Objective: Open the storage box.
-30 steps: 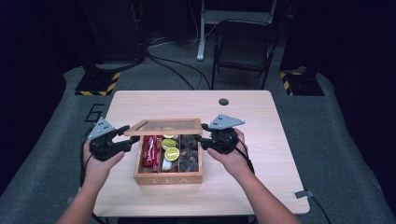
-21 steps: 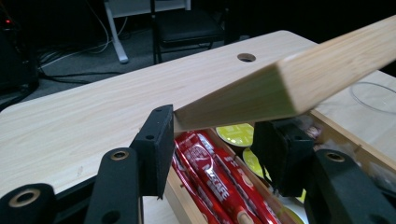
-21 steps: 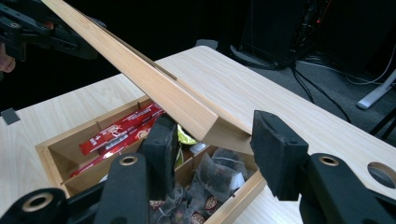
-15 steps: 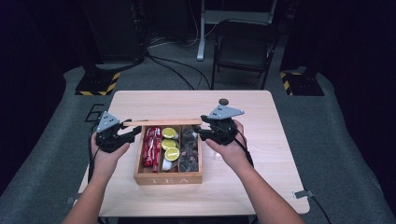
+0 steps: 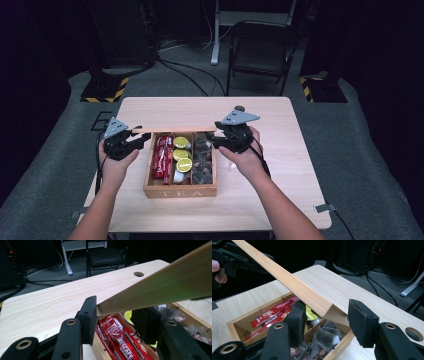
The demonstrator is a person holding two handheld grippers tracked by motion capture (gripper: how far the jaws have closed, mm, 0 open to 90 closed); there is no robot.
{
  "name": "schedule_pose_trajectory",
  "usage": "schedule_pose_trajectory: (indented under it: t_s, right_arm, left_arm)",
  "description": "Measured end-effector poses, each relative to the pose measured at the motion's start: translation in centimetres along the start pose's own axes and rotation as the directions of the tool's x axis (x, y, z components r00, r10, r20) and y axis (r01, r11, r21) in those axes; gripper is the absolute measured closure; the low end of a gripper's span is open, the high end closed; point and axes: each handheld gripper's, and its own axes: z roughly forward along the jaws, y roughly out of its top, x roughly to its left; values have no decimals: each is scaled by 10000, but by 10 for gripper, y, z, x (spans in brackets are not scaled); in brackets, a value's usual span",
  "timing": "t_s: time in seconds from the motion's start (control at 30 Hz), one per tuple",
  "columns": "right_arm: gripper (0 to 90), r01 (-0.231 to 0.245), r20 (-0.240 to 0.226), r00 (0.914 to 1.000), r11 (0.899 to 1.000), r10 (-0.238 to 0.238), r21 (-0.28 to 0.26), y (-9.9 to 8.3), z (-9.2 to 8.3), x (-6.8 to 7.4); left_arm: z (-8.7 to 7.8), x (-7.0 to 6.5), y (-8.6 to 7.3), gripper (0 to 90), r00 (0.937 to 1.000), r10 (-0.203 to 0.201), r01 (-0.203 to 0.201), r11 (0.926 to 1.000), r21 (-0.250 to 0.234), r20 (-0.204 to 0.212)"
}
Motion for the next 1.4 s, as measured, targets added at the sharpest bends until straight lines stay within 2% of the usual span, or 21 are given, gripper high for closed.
schedule_pose_trajectory:
  t_s: [0.27,0.53,0.83,1.0,1.07,1.23,1.4]
  right_arm:
    - [482,-25,192,9998,10000,25,15,1,2,2]
    - [443,125,530,9985,9998,-117,-139,-5,-5,7]
    - [409,28,817,9967,9998,-13,-183,-27,-14,1]
    - [401,-143,955,9953,9998,154,-122,-39,-16,-4]
    - [401,-392,960,9946,9991,405,-154,-42,-17,-5]
    - [402,-620,912,9940,9980,609,92,-55,-9,-3]
    - [403,-589,689,9960,9979,569,277,-63,-2,4]
  left_arm:
    - [2,6,0,556,9987,-354,352,9994,43,376]
    - [2,9,0,556,9981,-374,372,9993,47,490]
    - [3,8,0,557,9987,-298,300,9995,-61,407]
    - [3,9,0,557,9983,-357,363,9993,-118,452]
    - [3,10,0,559,9982,-380,388,9991,-144,466]
    - [4,11,1,561,9977,-434,445,9988,-193,526]
    - [5,12,1,560,9976,-446,459,9987,-241,531]
